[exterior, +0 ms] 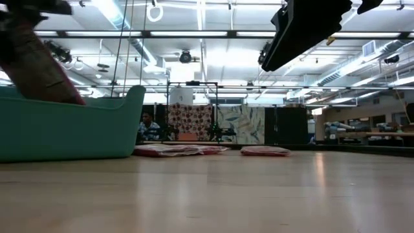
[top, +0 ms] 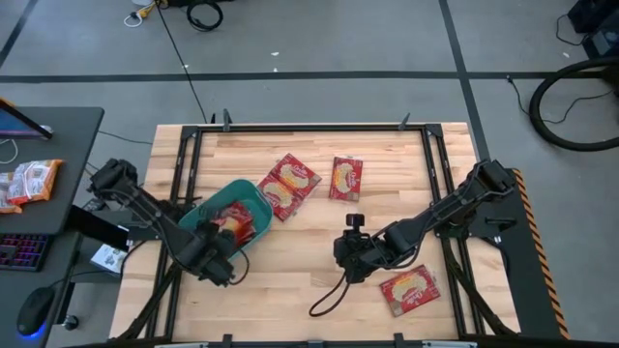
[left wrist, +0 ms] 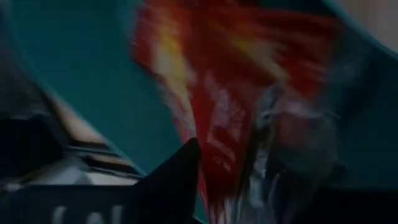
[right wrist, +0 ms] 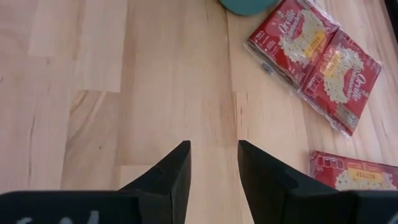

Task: Sort popcorn bags into baskets
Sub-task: Put the red popcorn bag into the green bin

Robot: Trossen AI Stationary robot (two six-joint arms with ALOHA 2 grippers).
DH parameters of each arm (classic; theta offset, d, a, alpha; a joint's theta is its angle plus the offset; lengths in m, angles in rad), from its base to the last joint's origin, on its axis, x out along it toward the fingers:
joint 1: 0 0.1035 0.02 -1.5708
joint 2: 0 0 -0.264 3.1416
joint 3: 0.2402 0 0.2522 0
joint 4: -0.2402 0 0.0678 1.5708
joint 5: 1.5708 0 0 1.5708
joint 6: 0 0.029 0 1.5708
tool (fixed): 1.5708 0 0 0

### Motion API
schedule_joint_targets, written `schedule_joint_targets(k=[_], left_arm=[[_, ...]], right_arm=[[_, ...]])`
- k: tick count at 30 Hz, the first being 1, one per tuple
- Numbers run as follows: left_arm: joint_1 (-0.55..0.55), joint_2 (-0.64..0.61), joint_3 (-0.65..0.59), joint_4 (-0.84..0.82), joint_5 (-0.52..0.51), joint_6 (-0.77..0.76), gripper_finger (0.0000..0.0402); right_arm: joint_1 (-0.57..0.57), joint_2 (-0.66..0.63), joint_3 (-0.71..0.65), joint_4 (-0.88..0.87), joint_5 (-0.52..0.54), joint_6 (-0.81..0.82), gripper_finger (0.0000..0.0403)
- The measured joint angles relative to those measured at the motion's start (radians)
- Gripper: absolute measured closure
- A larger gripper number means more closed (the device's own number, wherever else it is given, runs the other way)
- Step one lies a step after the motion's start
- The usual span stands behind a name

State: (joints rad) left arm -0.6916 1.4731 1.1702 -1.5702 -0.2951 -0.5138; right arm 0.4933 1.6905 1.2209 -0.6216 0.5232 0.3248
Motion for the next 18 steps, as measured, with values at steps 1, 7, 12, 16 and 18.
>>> schedule_joint_targets(k=[1, 7, 12, 16, 18], left_arm=[[-0.006, 0.000, 0.000, 0.000, 0.048, -0.011, 0.0280], [-0.037, -0.008, 0.001, -0.002, 0.236, -0.082, 0.0208], [-0.039, -0.008, 0.028, -0.001, 0.186, -0.149, 0.0195], [-0.019, -0.008, 0.031, 0.019, 0.091, -0.284, 0.0201], [-0.003, -0.008, 0.023, 0.054, 0.043, -0.393, 0.0207]], right_arm=[[0.002, 0.000, 0.000, 0.000, -0.002, 0.004, 0.0266], [0.002, 0.000, 0.000, 0.004, -0.005, 0.008, 0.0266], [0.002, 0.000, 0.000, 0.019, -0.005, -0.008, 0.0266], [0.001, 0.000, 0.000, 0.030, -0.004, -0.010, 0.0266], [0.001, 0.000, 0.000, 0.043, -0.005, -0.010, 0.0266]])
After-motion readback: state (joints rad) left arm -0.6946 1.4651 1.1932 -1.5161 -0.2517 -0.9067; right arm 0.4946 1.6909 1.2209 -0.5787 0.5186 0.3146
